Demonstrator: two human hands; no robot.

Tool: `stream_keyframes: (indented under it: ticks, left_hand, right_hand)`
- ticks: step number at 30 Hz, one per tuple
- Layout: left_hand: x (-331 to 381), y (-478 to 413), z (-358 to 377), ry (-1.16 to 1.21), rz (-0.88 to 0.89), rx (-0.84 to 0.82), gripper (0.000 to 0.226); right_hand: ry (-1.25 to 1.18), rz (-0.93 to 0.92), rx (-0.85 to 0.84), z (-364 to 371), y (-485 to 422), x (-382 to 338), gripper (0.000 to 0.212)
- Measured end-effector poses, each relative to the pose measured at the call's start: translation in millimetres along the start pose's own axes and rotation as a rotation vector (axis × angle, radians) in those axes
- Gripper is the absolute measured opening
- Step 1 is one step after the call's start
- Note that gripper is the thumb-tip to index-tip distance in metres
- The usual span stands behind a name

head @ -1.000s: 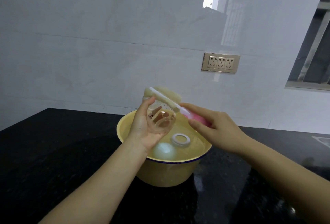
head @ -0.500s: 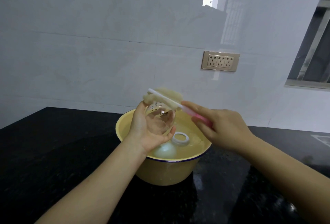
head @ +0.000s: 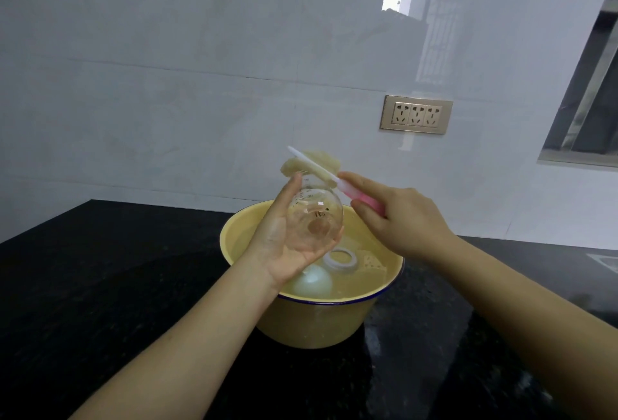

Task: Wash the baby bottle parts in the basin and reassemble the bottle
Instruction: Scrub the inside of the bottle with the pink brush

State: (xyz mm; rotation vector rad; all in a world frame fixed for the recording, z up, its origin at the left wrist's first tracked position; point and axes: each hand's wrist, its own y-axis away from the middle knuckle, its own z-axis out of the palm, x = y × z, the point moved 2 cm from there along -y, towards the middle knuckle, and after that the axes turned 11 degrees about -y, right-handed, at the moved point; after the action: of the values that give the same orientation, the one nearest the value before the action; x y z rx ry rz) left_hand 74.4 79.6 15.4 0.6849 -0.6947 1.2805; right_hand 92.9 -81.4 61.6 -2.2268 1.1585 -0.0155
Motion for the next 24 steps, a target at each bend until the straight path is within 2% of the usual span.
stream_keyframes:
  ticks: [3, 5, 7, 9, 13, 20, 22, 24]
  left_hand:
    - [0, -3, -1, 0.03, 0.023, 0.029, 0.047]
    - [2, -4, -2, 0.085, 0.05, 0.068, 0.032]
    - [6, -5, -3, 0.17, 0.095, 0.123, 0.034]
    - [8, -4, -4, 0.235, 0.118, 0.154, 0.025]
    - [7, -4, -9, 0.223, 0.145, 0.2, 0.016]
    - [4, -4, -13, 0.117, 0.009, 0.209, 0.028]
    - [3, -3, -12, 0.101, -0.009, 0.215, 0.034]
    - [1, -5, -11, 0.105, -0.032, 0.201, 0.054]
  right_hand:
    - [-0.049, -0.015, -0.027, -3, 5, 0, 0.044]
    - [-0.074, -0.027, -0.054, -3, 10, -2, 0.043]
    - [-0.106, -0.039, -0.073, -2, 16, -2, 0.043]
    - [-0.129, -0.064, -0.078, -1, 21, -1, 0.043]
    - [-0.069, -0.157, -0.119, -4, 30, -5, 0.046]
    - [0.083, -0.292, -0.021, 0, 29, -9, 0.046]
    - [0.096, -0.219, -0.022, -3, 22, -13, 0.044]
    - [0.057, -0.092, -0.073, -4, 12, -9, 0.044]
